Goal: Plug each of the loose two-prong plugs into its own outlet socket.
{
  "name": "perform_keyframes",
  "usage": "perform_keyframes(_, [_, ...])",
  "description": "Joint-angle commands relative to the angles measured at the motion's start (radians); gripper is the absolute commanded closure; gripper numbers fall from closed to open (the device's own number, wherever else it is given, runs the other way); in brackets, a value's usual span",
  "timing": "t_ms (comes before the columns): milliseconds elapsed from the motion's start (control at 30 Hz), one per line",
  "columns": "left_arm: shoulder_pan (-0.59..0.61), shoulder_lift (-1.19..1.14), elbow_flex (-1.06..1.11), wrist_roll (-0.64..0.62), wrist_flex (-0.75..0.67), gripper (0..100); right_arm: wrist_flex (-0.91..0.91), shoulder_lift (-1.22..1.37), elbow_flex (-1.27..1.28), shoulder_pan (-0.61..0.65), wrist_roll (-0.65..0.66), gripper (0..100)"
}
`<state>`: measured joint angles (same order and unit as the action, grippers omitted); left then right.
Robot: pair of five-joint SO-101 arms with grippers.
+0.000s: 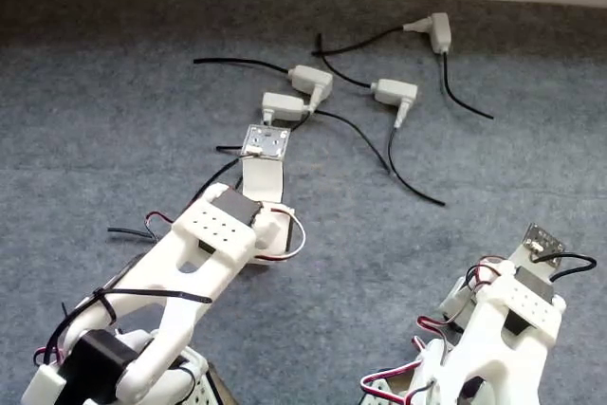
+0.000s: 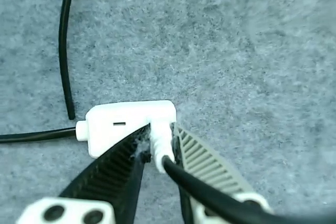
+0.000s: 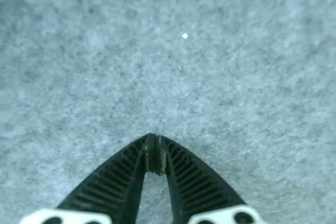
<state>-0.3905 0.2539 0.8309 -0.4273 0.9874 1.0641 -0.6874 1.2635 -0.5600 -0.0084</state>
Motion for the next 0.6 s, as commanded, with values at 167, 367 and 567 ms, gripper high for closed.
perform_keyframes(167, [0.03, -0.001, -0.058, 0.031, 0.092, 68, -0.013, -0.01, -0.001, 0.001, 0.009, 99.2])
perform_keyframes(367, [0.033, -0.001, -0.222, 0.031, 0.176, 66, -0.013, -0.012, -0.001, 0.001, 0.009, 99.2])
perform_keyframes(567, [0.053, -0.001, -0.456, 0.031, 0.203, 66, -0.015, -0.013, -0.001, 0.001, 0.009, 99.2])
